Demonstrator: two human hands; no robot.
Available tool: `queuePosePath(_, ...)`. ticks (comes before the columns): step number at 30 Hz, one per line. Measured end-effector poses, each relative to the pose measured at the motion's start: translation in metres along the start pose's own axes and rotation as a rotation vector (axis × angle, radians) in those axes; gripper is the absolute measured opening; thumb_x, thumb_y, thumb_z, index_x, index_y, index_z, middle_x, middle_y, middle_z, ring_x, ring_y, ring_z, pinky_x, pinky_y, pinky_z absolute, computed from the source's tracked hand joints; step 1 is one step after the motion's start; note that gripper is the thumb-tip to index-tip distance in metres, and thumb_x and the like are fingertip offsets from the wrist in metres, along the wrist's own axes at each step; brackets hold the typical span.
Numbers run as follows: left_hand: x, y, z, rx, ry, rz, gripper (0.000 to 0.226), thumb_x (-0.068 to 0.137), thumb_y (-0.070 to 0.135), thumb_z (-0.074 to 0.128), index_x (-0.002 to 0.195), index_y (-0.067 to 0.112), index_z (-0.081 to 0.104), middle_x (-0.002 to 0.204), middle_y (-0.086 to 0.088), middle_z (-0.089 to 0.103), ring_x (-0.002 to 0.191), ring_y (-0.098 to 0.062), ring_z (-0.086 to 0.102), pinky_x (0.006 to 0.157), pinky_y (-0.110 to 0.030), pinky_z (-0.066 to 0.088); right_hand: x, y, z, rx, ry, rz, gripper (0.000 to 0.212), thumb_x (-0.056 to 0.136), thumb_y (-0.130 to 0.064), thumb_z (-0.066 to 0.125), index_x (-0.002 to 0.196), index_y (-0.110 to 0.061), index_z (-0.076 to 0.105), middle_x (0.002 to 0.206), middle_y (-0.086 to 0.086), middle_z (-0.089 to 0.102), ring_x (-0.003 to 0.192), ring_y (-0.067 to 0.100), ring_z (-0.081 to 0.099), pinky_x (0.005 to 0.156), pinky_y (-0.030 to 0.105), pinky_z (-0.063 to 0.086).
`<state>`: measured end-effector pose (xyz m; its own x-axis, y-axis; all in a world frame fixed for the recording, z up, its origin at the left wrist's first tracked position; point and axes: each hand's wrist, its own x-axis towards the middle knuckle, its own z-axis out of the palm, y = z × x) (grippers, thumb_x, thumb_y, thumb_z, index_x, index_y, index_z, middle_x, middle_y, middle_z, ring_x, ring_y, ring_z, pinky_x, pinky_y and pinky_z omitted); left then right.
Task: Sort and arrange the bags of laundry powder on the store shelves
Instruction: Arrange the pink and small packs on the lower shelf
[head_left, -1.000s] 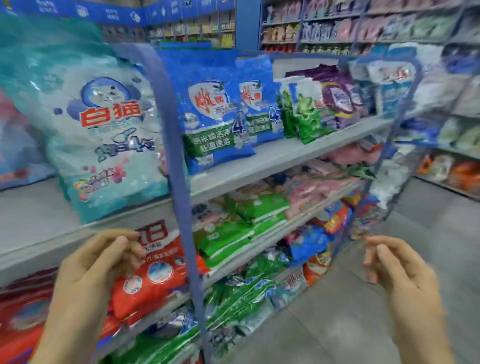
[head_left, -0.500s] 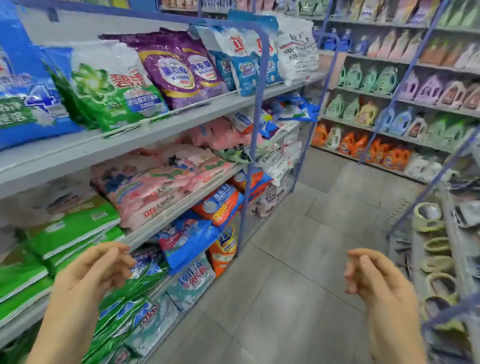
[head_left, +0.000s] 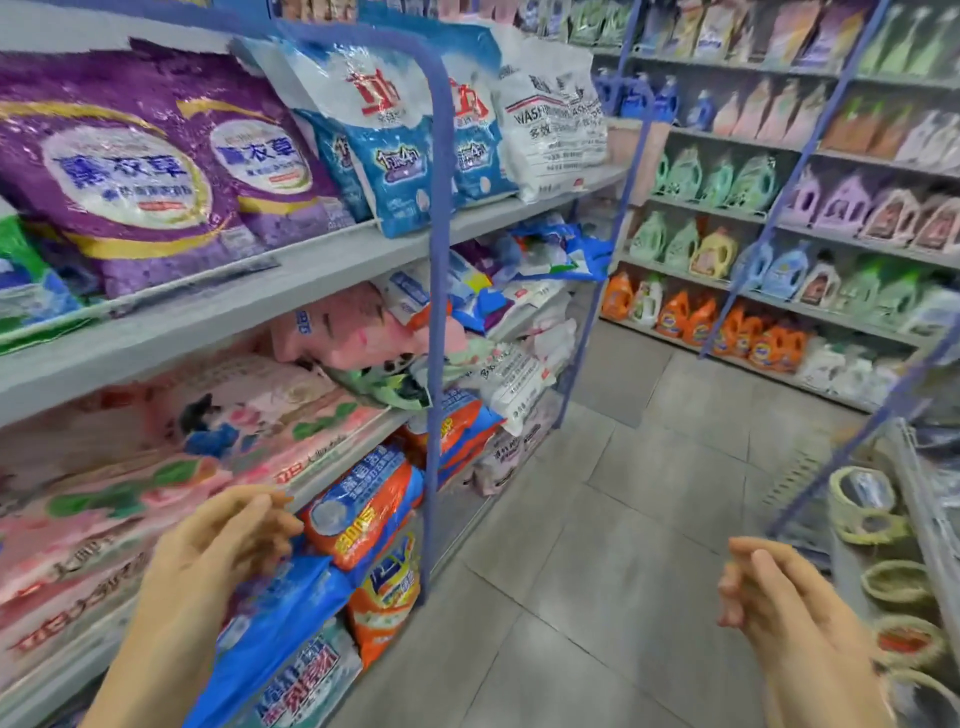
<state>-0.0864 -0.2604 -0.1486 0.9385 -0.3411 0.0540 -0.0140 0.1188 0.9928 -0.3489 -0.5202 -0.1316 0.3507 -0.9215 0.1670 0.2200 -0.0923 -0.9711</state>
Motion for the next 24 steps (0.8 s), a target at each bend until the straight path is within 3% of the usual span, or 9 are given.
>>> queuePosePath(6, 0.080, 0.016, 0.046, 0.028, 0.046, 0.022, 0.024, 0.086, 0.021, 0.054, 0.075, 0.023, 0.074, 0.065, -0.002, 0.069, 0.054, -0.007, 0.061, 0.047, -0.012, 0.046, 0.110, 0.032, 0.038, 0.059, -0.051, 0.067, 0.056, 0.095, 0.004, 0.036, 0.065, -0.025, 0.074, 0.048, 0.002, 0.057, 0.035, 0.008, 0.043, 0.040, 0.014, 0.040)
queuePosePath(10, 0.109, 0.014, 0.058, 0.048, 0.128, -0.006, 0.021, 0.077, 0.033, 0.055, 0.077, 0.023, 0.074, 0.067, -0.004, 0.068, 0.056, -0.010, 0.061, 0.047, -0.014, 0.047, 0.179, 0.060, 0.081, 0.055, -0.164, 0.125, 0.049, 0.095, 0.001, 0.040, 0.067, -0.021, 0.073, 0.050, 0.004, 0.057, 0.036, 0.010, 0.043, 0.041, 0.014, 0.040)
queuePosePath(12, 0.122, 0.008, 0.066, 0.049, 0.214, -0.010, 0.021, 0.077, 0.032, 0.056, 0.076, 0.023, 0.074, 0.066, -0.004, 0.068, 0.054, -0.010, 0.060, 0.047, -0.014, 0.047, 0.216, 0.073, 0.106, 0.049, -0.242, 0.142, 0.040, 0.095, 0.000, 0.042, 0.069, -0.012, 0.069, 0.051, 0.004, 0.057, 0.037, 0.010, 0.043, 0.041, 0.014, 0.040)
queuePosePath(17, 0.151, -0.012, 0.096, 0.039, 0.448, 0.009, 0.026, 0.089, 0.016, 0.053, 0.075, 0.019, 0.074, 0.066, -0.005, 0.068, 0.054, -0.009, 0.060, 0.047, -0.013, 0.047, 0.312, 0.104, 0.165, 0.017, -0.455, 0.162, 0.024, 0.095, -0.003, 0.045, 0.080, -0.009, 0.062, 0.053, 0.002, 0.058, 0.040, 0.009, 0.044, 0.043, 0.014, 0.040)
queuePosePath(20, 0.166, -0.018, 0.120, 0.013, 0.578, 0.009, 0.025, 0.094, 0.007, 0.049, 0.079, 0.011, 0.069, 0.063, -0.004, 0.068, 0.052, -0.007, 0.060, 0.046, -0.012, 0.046, 0.363, 0.120, 0.195, -0.045, -0.608, 0.094, 0.025, 0.095, -0.003, 0.046, 0.081, -0.013, 0.064, 0.055, -0.003, 0.058, 0.044, 0.005, 0.045, 0.045, 0.013, 0.040)
queuePosePath(24, 0.177, -0.024, 0.149, 0.013, 0.673, 0.005, 0.021, 0.094, 0.007, 0.049, 0.084, 0.007, 0.067, 0.063, -0.004, 0.067, 0.052, -0.007, 0.059, 0.046, -0.012, 0.046, 0.418, 0.143, 0.249, -0.297, -0.807, -0.174, 0.027, 0.093, -0.010, 0.055, 0.080, -0.032, 0.062, 0.067, -0.013, 0.065, 0.060, 0.005, 0.057, 0.058, 0.021, 0.046)
